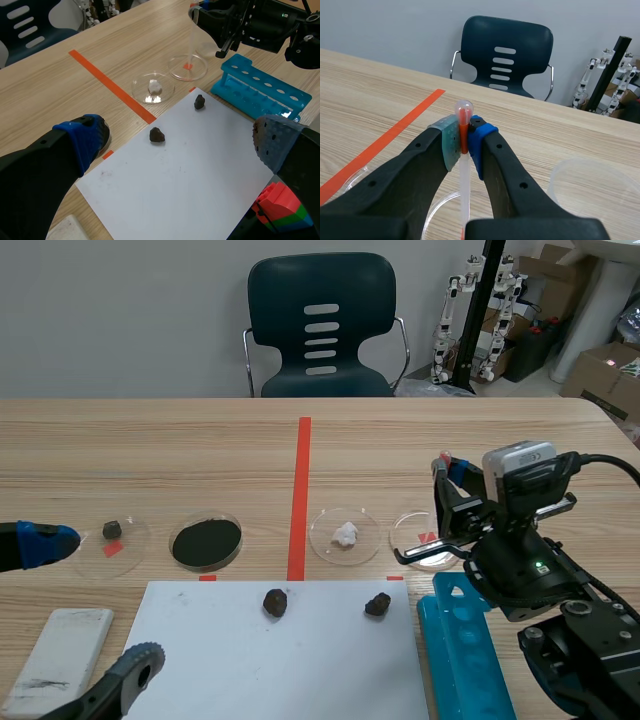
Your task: Draw acid from the petri dish
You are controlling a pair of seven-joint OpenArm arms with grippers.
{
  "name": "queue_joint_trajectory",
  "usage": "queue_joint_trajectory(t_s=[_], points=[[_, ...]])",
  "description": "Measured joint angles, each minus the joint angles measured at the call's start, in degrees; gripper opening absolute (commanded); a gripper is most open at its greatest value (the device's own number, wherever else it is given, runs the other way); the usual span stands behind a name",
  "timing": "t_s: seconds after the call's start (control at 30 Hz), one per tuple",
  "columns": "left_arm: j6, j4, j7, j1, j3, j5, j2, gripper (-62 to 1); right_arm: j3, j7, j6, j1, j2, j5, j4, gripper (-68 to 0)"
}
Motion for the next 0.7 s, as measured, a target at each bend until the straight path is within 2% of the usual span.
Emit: queue_joint_trajectory(t_s=[0.43, 0.7], points=[[0.0, 0.0, 0.0, 0.0, 0.0, 0.0, 0.0, 1.3, 0.0, 0.0, 0.0, 0.0, 0.0, 0.0, 0.0, -63.3], [0.0, 0.0, 0.0, 0.0, 0.0, 0.0, 0.0, 1.3, 0.0, 0.0, 0.0, 0.0, 0.0, 0.2, 0.0, -60.6]])
